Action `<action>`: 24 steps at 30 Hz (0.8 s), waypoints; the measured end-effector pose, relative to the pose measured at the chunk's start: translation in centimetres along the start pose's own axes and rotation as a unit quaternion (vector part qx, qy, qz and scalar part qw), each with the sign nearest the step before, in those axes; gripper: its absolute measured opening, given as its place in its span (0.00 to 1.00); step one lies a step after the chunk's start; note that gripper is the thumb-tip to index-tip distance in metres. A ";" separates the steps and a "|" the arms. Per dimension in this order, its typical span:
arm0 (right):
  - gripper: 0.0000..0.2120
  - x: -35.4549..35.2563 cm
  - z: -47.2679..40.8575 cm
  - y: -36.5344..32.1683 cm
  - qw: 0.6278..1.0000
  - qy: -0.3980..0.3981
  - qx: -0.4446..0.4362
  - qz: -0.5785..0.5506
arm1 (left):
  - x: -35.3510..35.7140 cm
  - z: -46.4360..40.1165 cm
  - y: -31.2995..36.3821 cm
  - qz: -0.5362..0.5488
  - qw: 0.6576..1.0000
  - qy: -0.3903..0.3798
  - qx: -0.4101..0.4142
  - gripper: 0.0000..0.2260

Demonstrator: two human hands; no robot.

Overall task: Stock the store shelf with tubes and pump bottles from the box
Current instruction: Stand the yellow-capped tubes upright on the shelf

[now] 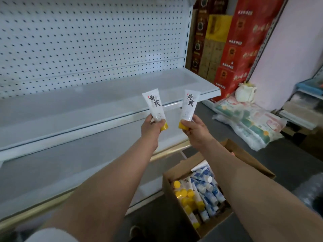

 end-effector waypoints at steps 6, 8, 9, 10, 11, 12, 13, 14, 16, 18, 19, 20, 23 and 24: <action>0.26 10.8 0.0 0.5 0.998 -0.056 -0.008 0.019 | -9.5 1.4 7.0 0.048 0.994 0.053 0.078 0.18; 0.26 14.5 0.0 1.4 0.996 -0.084 -0.010 0.034 | -13.3 1.0 8.6 0.062 0.991 0.072 0.093 0.17; 0.27 16.4 -0.1 1.9 0.994 -0.097 -0.014 0.046 | -15.1 0.7 9.4 0.061 0.990 0.084 0.100 0.17; 0.27 18.5 -0.1 2.4 0.992 -0.111 -0.018 0.055 | -17.1 0.4 10.3 0.058 0.988 0.096 0.104 0.18; 0.27 20.6 -0.1 3.0 0.990 -0.125 -0.021 0.061 | -19.2 0.2 11.1 0.055 0.987 0.108 0.108 0.21; 0.28 23.0 -0.1 3.5 0.988 -0.140 -0.024 0.063 | -21.2 0.0 12.0 0.051 0.985 0.120 0.113 0.22; 0.27 25.3 -0.1 4.1 0.986 -0.153 -0.025 0.065 | -23.4 -0.1 12.9 0.045 0.983 0.132 0.120 0.22; 0.27 27.8 0.0 4.8 0.983 -0.166 -0.025 0.068 | -25.6 -0.2 13.7 0.036 0.980 0.146 0.128 0.22; 0.27 32.7 0.1 6.5 0.979 -0.187 -0.025 0.079 | -30.4 -0.1 15.3 0.016 0.974 0.176 0.144 0.22; 0.28 37.8 0.6 8.4 0.973 -0.207 -0.029 0.096 | -35.4 0.3 16.7 0.000 0.966 0.206 0.158 0.22; 0.29 40.3 1.0 9.4 0.970 -0.218 -0.033 0.104 | -38.0 0.4 17.4 -0.008 0.961 0.222 0.163 0.22; 0.29 42.8 1.4 10.4 0.967 -0.228 -0.037 0.109 | -40.6 0.6 18.0 -0.015 0.957 0.237 0.169 0.22; 0.27 49.0 3.1 13.3 0.961 -0.245 -0.046 0.118 | -47.5 1.4 19.1 -0.037 0.940 0.289 0.177 0.23; 0.27 50.9 3.9 14.2 0.958 -0.252 -0.051 0.127 | -49.9 1.7 19.4 -0.044 0.933 0.310 0.174 0.23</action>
Point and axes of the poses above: each hand's wrist, its own z-axis away from the middle knuckle, its own x-axis out of the palm, y = z × x, the point moved 7 cm from there along -z, towards the middle knuckle, and after that the axes turned 13 degrees about -x, right-handed, at the moved point
